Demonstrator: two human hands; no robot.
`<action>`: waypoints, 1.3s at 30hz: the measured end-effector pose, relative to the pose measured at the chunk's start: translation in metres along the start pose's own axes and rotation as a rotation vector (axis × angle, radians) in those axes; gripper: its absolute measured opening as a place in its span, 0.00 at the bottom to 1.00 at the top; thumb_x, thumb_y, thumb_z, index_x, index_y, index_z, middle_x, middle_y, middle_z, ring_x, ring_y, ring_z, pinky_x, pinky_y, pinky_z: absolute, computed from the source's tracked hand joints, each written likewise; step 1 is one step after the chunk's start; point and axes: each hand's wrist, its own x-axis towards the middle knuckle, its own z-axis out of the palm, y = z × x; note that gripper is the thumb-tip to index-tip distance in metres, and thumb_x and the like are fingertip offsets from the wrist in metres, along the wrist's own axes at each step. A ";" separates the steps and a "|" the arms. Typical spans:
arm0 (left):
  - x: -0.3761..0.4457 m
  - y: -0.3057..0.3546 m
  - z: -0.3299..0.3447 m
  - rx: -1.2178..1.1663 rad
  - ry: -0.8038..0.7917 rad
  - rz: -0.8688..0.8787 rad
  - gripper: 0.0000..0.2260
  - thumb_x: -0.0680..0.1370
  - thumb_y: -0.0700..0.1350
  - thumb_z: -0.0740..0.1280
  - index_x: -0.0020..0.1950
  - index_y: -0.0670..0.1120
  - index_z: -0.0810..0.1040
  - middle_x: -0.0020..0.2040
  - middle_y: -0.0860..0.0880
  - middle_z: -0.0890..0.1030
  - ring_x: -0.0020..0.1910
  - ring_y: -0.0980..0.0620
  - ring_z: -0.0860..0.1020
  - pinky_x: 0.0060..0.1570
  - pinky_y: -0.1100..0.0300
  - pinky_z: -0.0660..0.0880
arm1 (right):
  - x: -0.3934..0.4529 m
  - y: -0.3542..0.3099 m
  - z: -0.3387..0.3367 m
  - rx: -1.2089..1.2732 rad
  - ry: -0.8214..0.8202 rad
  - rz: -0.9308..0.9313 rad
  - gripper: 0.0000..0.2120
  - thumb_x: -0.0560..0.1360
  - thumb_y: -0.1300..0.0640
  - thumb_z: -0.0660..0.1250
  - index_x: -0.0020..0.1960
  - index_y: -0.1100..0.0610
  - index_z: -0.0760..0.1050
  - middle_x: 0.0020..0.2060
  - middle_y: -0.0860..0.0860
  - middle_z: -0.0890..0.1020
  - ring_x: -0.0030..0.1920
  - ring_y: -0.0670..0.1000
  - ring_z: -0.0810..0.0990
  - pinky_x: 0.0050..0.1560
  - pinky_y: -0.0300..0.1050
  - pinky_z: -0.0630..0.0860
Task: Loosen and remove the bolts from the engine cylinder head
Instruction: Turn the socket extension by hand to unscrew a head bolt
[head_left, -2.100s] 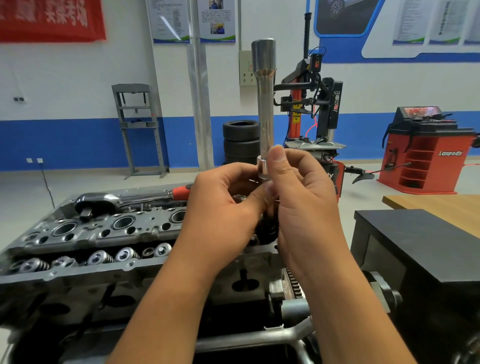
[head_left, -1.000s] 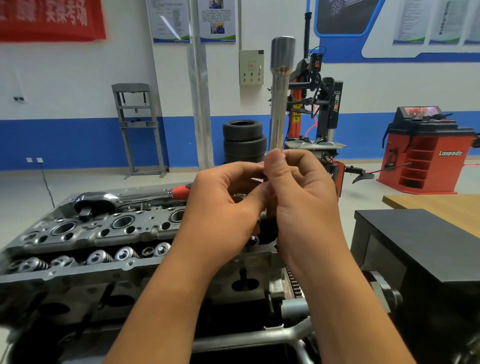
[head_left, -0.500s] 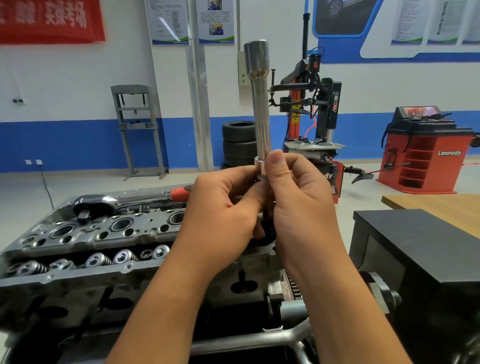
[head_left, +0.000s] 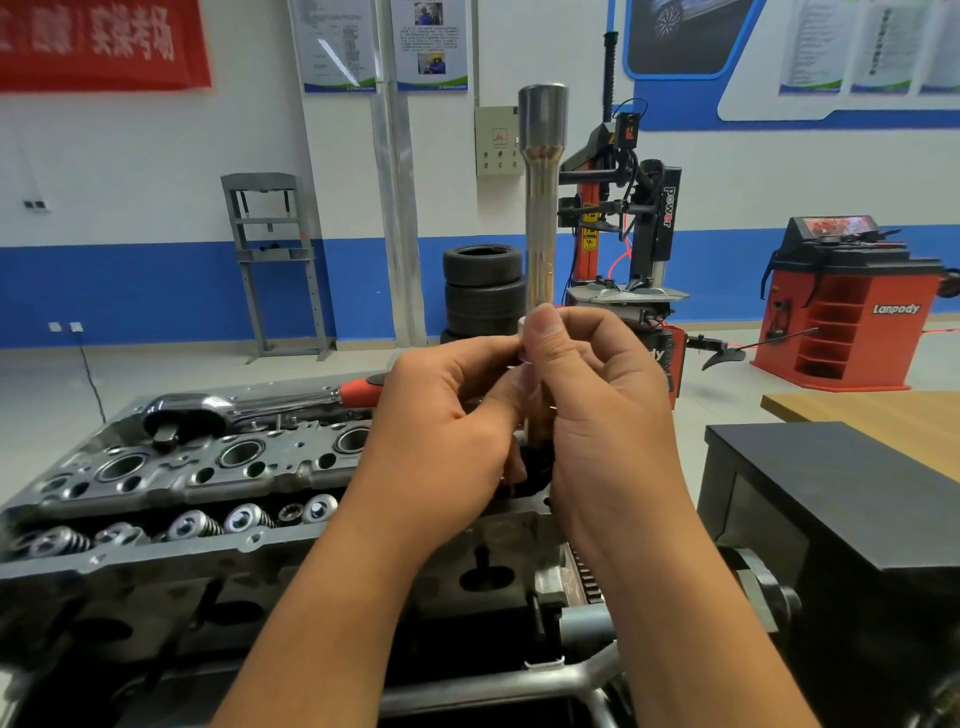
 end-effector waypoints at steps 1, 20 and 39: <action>0.000 0.000 0.001 0.005 0.021 0.003 0.09 0.82 0.44 0.70 0.60 0.52 0.86 0.44 0.50 0.88 0.28 0.57 0.79 0.29 0.66 0.74 | 0.001 0.000 0.000 0.002 0.004 0.003 0.16 0.76 0.43 0.71 0.46 0.57 0.79 0.38 0.59 0.80 0.35 0.56 0.80 0.30 0.54 0.79; 0.000 -0.002 0.002 0.052 0.109 0.005 0.05 0.77 0.45 0.76 0.52 0.52 0.85 0.43 0.55 0.88 0.38 0.57 0.85 0.32 0.68 0.77 | 0.001 0.003 0.000 -0.056 0.015 -0.012 0.19 0.69 0.38 0.73 0.46 0.53 0.79 0.42 0.60 0.83 0.42 0.66 0.84 0.38 0.60 0.83; 0.001 -0.001 0.002 0.113 0.022 -0.015 0.11 0.80 0.44 0.73 0.59 0.57 0.84 0.48 0.57 0.87 0.37 0.61 0.83 0.34 0.65 0.78 | 0.003 0.004 -0.001 -0.037 0.025 -0.011 0.22 0.72 0.38 0.70 0.48 0.57 0.82 0.46 0.63 0.84 0.49 0.67 0.84 0.52 0.65 0.84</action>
